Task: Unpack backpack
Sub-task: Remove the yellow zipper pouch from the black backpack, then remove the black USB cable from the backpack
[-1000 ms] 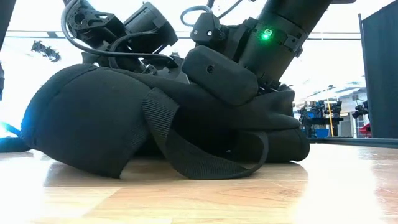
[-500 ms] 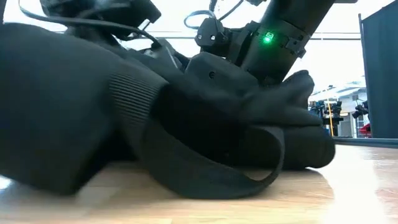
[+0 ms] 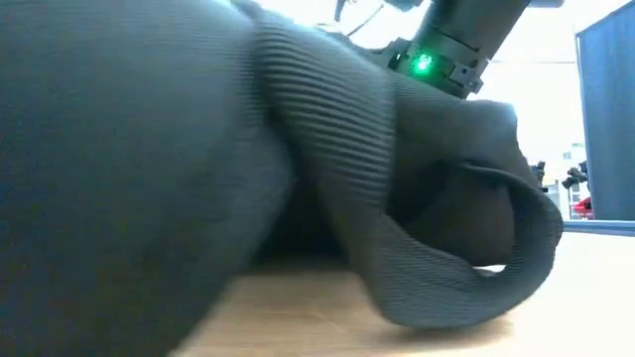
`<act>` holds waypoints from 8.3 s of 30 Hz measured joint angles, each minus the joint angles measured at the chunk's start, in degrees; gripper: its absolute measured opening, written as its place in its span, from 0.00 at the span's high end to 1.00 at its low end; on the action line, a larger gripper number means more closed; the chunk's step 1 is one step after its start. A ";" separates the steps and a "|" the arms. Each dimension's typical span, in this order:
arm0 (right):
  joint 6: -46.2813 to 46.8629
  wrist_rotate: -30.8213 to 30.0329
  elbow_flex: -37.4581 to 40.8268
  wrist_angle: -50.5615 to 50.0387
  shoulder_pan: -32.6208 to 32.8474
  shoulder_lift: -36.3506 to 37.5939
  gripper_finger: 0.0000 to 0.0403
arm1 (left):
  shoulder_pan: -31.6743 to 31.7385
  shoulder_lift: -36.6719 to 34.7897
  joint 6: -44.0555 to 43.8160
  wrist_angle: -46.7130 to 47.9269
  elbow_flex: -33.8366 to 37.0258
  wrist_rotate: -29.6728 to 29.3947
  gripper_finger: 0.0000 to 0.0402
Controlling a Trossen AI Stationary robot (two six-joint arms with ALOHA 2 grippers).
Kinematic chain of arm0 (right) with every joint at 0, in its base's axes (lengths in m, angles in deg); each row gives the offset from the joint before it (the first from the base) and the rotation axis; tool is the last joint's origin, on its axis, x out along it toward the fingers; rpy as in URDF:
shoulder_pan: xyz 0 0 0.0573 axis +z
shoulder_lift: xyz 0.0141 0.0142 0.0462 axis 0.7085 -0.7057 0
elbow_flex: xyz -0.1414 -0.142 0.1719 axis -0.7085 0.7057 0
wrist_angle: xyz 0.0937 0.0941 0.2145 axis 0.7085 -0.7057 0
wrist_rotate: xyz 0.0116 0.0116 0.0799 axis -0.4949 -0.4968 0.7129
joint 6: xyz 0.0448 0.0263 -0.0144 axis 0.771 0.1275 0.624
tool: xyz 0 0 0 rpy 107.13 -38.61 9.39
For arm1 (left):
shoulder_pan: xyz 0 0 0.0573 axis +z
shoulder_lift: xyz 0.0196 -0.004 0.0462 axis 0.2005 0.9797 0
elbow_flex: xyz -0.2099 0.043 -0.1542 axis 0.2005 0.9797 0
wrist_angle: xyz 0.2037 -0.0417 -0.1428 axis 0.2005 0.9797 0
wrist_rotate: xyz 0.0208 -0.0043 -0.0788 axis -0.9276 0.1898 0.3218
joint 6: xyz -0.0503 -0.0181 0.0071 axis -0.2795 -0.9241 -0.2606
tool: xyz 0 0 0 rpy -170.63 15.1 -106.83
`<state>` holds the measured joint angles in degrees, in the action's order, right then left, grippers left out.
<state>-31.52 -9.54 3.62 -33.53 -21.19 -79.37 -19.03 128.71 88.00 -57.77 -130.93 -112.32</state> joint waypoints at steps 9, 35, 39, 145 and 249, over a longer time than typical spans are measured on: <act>-0.03 0.02 0.04 -0.04 -0.09 0.00 0.75 | -2.38 -8.28 1.65 0.13 0.00 -1.47 1.00; -9.57 -5.44 0.07 0.37 0.39 3.72 0.76 | -10.94 -34.30 12.55 -0.23 -0.09 -7.27 1.00; -11.87 -9.51 0.07 0.61 1.65 7.11 0.76 | -11.01 -38.08 15.56 -2.40 -0.14 -7.38 1.00; -61.79 -39.15 0.04 22.29 -0.67 43.69 0.59 | 47.72 13.00 -16.96 -33.96 -30.80 70.87 0.86; -43.53 14.70 23.22 38.61 -20.39 14.08 0.92 | -2.97 -20.69 -50.81 34.53 8.50 -12.57 0.88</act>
<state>-75.05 5.16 26.84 5.09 -41.58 -65.29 -22.00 108.03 37.19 -23.24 -122.43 -124.90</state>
